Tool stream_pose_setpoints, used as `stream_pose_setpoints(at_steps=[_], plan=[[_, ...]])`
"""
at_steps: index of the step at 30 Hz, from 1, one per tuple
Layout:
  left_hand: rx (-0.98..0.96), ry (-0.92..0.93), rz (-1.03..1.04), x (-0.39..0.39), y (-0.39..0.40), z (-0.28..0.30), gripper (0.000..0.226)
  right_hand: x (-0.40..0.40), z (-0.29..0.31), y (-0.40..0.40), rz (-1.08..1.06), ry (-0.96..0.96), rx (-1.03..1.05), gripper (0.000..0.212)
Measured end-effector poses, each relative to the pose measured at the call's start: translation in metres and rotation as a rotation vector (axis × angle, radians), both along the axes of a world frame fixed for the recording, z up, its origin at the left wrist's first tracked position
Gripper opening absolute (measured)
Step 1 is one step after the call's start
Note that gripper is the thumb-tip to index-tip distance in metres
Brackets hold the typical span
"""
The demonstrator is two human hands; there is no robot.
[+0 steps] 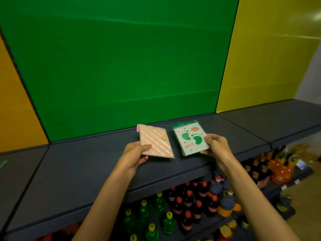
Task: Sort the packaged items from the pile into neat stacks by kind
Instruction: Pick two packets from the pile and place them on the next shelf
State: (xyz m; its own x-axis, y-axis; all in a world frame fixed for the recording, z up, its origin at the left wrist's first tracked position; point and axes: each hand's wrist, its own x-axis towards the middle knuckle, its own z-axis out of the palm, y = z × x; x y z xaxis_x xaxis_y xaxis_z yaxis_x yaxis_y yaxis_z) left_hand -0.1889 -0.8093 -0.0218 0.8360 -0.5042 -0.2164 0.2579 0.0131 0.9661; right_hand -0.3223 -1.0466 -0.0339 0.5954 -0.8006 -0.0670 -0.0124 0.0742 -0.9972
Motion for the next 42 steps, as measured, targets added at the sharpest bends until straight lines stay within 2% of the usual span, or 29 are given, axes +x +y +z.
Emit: stream_pose_setpoints(at_steps=[10, 16, 22, 27, 34, 38, 40, 42], plan=[[0.142, -0.007, 0.064, 0.005, -0.121, -0.006, 0.010, 0.026, -0.012, -0.145, 0.000, 0.067, -0.031, 0.011], [0.204, -0.004, 0.114, 0.009, -0.188, -0.017, 0.025, 0.047, -0.030, -0.221, 0.064, 0.115, -0.082, 0.018], [0.249, -0.046, 0.188, 0.006, -0.229, -0.026, 0.017, 0.053, -0.041, -0.258, 0.062, 0.274, -0.363, 0.023], [0.530, -0.278, 0.321, 0.014, -0.240, -0.033, 0.015, 0.057, -0.038, -0.273, 0.116, 0.407, -0.604, 0.034], [0.900, -0.531, 0.329, 0.007, -0.244, -0.037, 0.028, 0.065, -0.050, -0.280, 0.160, 0.512, -0.825, 0.041], [0.975, -0.659, 0.368, 0.004, -0.240, -0.049, 0.034, 0.064, -0.042, -0.276, 0.161, 0.581, -0.923, 0.045], [1.008, -0.715, 0.368, 0.000, -0.236, -0.049, 0.030, 0.063, -0.037, -0.269, 0.140, 0.617, -1.040, 0.044], [1.045, -0.808, 0.363, -0.004, -0.229, -0.045, 0.035, 0.064, -0.033, -0.259, 0.157, 0.577, -1.175, 0.042]])
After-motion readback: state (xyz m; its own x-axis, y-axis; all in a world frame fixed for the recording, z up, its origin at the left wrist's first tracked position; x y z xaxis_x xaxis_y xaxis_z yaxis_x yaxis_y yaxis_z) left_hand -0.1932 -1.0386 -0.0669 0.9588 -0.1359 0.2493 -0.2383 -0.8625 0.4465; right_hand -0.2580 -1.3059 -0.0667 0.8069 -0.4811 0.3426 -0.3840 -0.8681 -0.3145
